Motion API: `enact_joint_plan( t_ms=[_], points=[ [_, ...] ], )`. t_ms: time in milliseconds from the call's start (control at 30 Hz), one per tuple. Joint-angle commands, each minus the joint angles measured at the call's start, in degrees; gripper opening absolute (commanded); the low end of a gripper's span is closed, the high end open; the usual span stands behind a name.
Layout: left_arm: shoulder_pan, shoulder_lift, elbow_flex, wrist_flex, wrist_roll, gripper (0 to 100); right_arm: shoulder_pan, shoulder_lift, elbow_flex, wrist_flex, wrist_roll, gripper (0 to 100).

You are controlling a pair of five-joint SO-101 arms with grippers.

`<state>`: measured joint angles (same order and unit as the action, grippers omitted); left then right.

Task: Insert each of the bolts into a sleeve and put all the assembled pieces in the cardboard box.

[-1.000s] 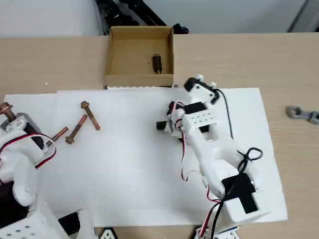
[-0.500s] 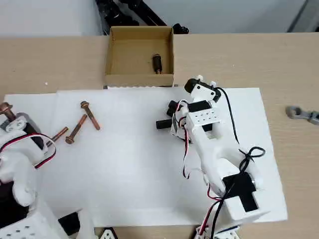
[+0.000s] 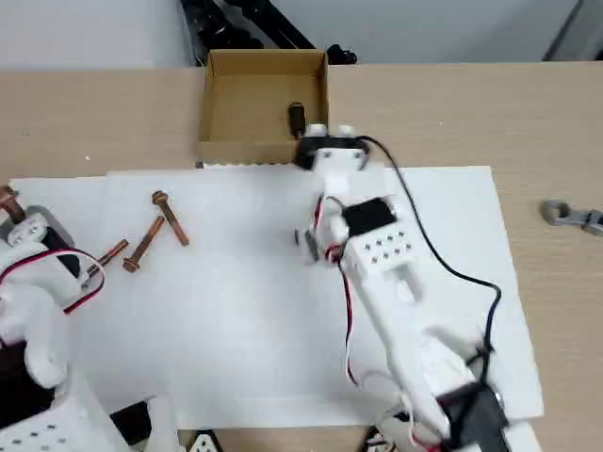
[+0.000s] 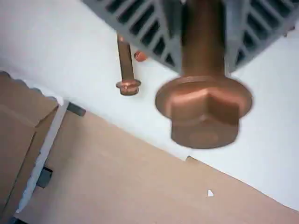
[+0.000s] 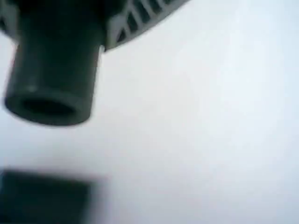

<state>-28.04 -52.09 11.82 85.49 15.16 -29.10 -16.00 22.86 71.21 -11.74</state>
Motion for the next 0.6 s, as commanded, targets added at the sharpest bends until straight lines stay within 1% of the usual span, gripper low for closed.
enact_joint_plan(
  t_ms=[0,133,200,367,567],
  points=[
    [0.44,-0.53,1.45,-5.54,-0.26,1,-3.47,-8.84,-0.62,2.68,9.67,1.1],
    [0.53,-0.53,5.49,-10.99,-0.26,1,-4.26,-17.8,-0.62,0.4,12.22,1.1],
    [1.67,-0.53,7.43,-13.36,-0.26,1,-4.26,-22.29,-0.62,-0.84,13.19,1.1],
    [9.32,-0.62,12.44,-19.96,-0.26,1,-4.26,-32.75,2.02,-4.18,12.92,1.1],
    [18.99,-0.88,16.22,-31.21,-0.26,1,-4.18,-48.31,18.73,-13.49,12.92,1.1]
  ],
)
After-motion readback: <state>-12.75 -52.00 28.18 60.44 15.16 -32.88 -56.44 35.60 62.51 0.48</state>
